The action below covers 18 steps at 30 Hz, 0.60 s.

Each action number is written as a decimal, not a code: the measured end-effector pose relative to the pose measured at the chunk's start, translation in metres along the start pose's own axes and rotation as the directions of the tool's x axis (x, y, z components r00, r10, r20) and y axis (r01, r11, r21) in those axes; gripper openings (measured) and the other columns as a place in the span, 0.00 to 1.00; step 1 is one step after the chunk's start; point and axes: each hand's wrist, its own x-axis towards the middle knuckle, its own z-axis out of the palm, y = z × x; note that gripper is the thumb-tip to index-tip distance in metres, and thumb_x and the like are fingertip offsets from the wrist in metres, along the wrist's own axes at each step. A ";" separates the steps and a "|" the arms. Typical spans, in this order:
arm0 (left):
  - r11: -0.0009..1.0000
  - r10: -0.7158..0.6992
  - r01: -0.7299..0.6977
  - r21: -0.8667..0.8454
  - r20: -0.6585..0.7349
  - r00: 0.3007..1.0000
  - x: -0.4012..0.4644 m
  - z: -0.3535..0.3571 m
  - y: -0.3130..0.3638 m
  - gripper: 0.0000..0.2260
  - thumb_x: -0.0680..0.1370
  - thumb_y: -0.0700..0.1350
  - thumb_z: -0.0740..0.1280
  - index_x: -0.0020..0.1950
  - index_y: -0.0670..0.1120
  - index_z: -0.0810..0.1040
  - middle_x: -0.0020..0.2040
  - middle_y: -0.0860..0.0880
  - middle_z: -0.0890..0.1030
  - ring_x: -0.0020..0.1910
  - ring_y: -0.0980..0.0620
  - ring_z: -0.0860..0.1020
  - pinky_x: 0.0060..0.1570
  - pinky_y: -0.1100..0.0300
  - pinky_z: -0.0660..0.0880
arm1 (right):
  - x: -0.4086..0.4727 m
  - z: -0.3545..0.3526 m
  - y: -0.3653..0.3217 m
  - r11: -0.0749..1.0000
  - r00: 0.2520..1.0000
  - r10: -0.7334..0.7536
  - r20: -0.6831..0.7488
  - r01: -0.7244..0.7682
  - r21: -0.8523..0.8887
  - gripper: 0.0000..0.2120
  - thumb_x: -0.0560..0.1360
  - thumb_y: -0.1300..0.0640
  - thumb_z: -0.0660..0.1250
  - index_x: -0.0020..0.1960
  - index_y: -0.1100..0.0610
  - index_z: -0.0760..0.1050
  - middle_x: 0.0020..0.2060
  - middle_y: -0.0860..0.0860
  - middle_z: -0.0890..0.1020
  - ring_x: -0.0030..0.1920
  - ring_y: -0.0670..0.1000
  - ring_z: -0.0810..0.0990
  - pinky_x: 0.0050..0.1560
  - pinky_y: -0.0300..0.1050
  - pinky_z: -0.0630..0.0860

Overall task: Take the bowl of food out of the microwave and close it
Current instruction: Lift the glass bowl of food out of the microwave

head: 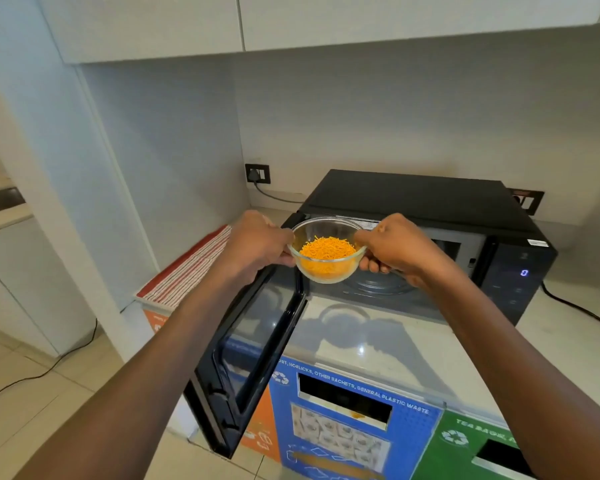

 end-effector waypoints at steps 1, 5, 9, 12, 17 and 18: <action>1.000 -0.001 0.001 0.003 0.005 1.000 0.003 -0.004 0.001 0.07 0.74 0.34 0.71 0.47 0.30 0.81 0.40 0.35 0.85 0.37 0.43 0.86 0.43 0.51 0.84 | 0.003 0.002 -0.003 1.000 1.000 0.004 0.011 -0.004 0.009 0.16 0.76 0.57 0.64 0.41 0.71 0.80 0.30 0.61 0.82 0.25 0.50 0.73 0.21 0.35 0.69; 0.999 -0.012 0.012 0.032 0.009 1.000 0.014 -0.022 0.005 0.04 0.72 0.34 0.73 0.41 0.33 0.81 0.34 0.38 0.85 0.34 0.44 0.86 0.35 0.58 0.84 | 0.014 0.011 -0.017 0.999 0.999 0.013 0.052 -0.016 0.048 0.16 0.76 0.58 0.64 0.45 0.73 0.79 0.29 0.60 0.81 0.24 0.49 0.71 0.20 0.36 0.68; 0.998 0.029 -0.027 0.062 -0.029 0.999 0.037 -0.047 0.003 0.03 0.71 0.32 0.72 0.40 0.32 0.81 0.30 0.39 0.84 0.34 0.42 0.86 0.39 0.52 0.85 | 0.032 0.029 -0.037 0.999 0.999 -0.028 0.044 0.026 0.039 0.17 0.76 0.59 0.63 0.44 0.75 0.78 0.27 0.59 0.80 0.23 0.49 0.70 0.19 0.35 0.67; 0.993 0.080 -0.075 0.090 -0.050 0.996 0.057 -0.069 -0.003 0.06 0.69 0.33 0.72 0.41 0.29 0.81 0.33 0.34 0.84 0.36 0.39 0.86 0.46 0.46 0.84 | 0.052 0.049 -0.053 0.999 0.998 -0.036 0.050 0.034 0.030 0.16 0.75 0.58 0.64 0.40 0.71 0.79 0.22 0.55 0.79 0.20 0.47 0.71 0.20 0.34 0.69; 0.982 0.110 -0.101 0.158 -0.048 0.993 0.096 -0.112 -0.018 0.04 0.72 0.34 0.72 0.41 0.32 0.82 0.38 0.34 0.85 0.35 0.42 0.86 0.42 0.48 0.84 | 0.088 0.093 -0.079 0.999 0.995 0.014 0.094 -0.017 0.029 0.13 0.76 0.60 0.62 0.43 0.70 0.79 0.23 0.54 0.79 0.21 0.46 0.73 0.21 0.34 0.70; 0.980 0.115 -0.105 0.170 -0.048 0.992 0.106 -0.122 -0.023 0.04 0.72 0.34 0.72 0.41 0.32 0.82 0.38 0.34 0.85 0.35 0.42 0.86 0.43 0.47 0.84 | 0.095 0.104 -0.085 0.999 0.994 0.031 0.108 -0.033 0.016 0.13 0.76 0.60 0.62 0.44 0.70 0.79 0.23 0.54 0.80 0.22 0.47 0.73 0.22 0.34 0.70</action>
